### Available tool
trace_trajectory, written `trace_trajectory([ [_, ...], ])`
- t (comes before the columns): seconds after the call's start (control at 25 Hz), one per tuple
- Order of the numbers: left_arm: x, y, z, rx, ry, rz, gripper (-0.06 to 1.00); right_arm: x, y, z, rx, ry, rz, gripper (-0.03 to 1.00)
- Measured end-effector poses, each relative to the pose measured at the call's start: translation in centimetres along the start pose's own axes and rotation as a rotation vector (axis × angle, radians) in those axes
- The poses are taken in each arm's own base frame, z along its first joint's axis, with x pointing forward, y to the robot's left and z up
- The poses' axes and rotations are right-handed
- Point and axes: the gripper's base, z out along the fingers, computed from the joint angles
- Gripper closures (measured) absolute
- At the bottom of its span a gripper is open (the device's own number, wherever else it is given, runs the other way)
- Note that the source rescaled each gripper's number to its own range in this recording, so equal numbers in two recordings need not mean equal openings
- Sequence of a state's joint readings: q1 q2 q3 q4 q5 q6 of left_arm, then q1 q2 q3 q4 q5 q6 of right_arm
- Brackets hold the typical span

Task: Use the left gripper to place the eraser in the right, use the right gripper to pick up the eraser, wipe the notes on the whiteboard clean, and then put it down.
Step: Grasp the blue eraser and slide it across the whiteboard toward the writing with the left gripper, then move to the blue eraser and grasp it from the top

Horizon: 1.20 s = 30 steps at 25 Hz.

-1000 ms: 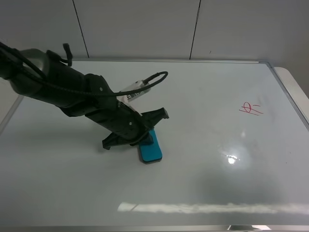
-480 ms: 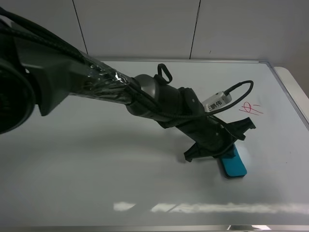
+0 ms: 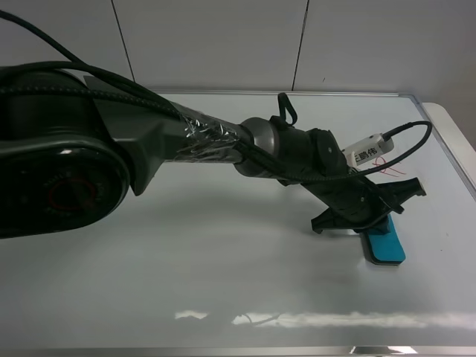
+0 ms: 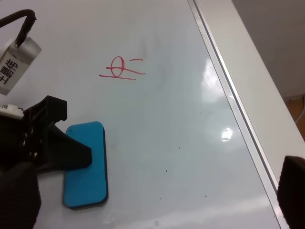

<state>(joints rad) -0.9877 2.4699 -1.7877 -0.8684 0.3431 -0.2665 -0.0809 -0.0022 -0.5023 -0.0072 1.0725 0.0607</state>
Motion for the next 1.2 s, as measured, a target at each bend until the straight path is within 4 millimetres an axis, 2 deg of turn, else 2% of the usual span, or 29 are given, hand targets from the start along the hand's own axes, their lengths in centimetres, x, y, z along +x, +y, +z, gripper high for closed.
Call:
trace_trajectory([
  [0.12,-0.4,-0.6,-1.1,-0.008,0.006,0.060,0.94,0.0,0.0,0.0,0.000,0.000,0.000,-0.03],
  [0.24,-1.4,-2.5,-4.2,0.002,0.005,0.141,0.94,0.0,0.0,0.0,0.000,0.000,0.000,-0.03],
  [0.36,-2.3,-5.1,-9.1,0.025,-0.044,0.250,0.94,0.0,0.0,0.0,0.000,0.000,0.000,-0.03],
  [0.44,-2.9,-5.4,-12.9,0.003,-0.095,0.347,0.94,0.0,0.0,0.0,0.000,0.000,0.000,-0.03],
  [0.52,-3.5,-4.4,-16.0,-0.058,-0.141,0.438,0.94,0.0,0.0,0.0,0.000,0.000,0.000,-0.03],
  [0.64,-4.3,-0.1,-20.5,-0.225,-0.180,0.554,0.94,0.0,0.0,0.0,0.000,0.000,0.000,-0.03],
  [0.72,-3.9,2.3,-24.1,-0.307,-0.203,0.597,0.94,0.0,0.0,0.0,0.000,0.000,0.000,-0.03],
  [0.88,-2.9,5.2,-32.2,-0.407,-0.331,0.678,0.94,0.0,0.0,0.0,0.000,0.000,0.000,-0.03],
  [1.0,-1.3,7.0,-37.9,-0.456,-0.455,0.689,0.94,0.0,0.0,0.0,0.000,0.000,0.000,-0.03],
  [1.2,2.5,9.4,-45.5,-0.490,-0.685,0.628,0.94,0.0,0.0,0.0,0.000,0.000,0.000,-0.03],
])
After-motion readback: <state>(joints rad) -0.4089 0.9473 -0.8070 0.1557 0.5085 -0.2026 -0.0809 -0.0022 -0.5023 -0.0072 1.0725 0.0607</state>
